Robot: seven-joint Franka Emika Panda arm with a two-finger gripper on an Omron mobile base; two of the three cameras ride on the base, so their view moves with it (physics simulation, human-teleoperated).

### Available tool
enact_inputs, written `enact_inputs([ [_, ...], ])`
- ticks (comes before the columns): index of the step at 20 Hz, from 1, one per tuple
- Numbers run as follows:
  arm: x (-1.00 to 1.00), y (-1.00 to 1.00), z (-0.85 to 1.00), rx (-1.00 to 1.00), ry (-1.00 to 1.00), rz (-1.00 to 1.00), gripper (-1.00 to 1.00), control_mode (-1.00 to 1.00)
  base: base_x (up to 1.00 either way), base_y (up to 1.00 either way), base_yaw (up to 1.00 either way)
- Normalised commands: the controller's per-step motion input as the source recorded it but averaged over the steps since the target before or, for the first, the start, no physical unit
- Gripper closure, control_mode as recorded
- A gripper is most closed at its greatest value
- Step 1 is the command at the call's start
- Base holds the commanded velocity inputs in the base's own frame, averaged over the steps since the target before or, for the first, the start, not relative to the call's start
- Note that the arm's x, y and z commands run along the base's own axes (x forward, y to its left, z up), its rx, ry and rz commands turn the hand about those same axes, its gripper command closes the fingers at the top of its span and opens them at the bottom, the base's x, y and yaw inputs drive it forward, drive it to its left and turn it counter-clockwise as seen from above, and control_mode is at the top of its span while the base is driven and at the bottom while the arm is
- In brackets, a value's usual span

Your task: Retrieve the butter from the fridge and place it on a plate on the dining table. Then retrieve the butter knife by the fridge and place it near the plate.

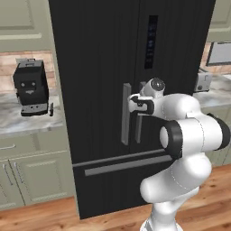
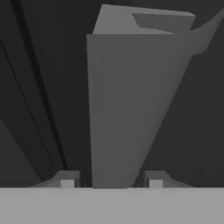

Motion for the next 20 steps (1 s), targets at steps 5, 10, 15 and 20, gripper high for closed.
enact_inputs([
  [5, -0.01, -0.13, 0.0, 0.0, 0.02, 0.0, 1.0, -1.0, 0.0, 0.0, 0.0],
  [10, -0.46, -0.19, 0.0, 0.0, 0.04, -0.04, 1.0, -1.0, 0.0, 0.0, 0.0],
  [15, -0.86, -0.25, 0.12, 0.0, 0.03, -0.07, 1.0, -1.0, 0.0, 0.0, 0.0],
  [20, -0.93, -0.58, 0.21, 0.11, 0.09, -0.01, 1.0, -1.0, 0.0, 0.0, 0.0],
])
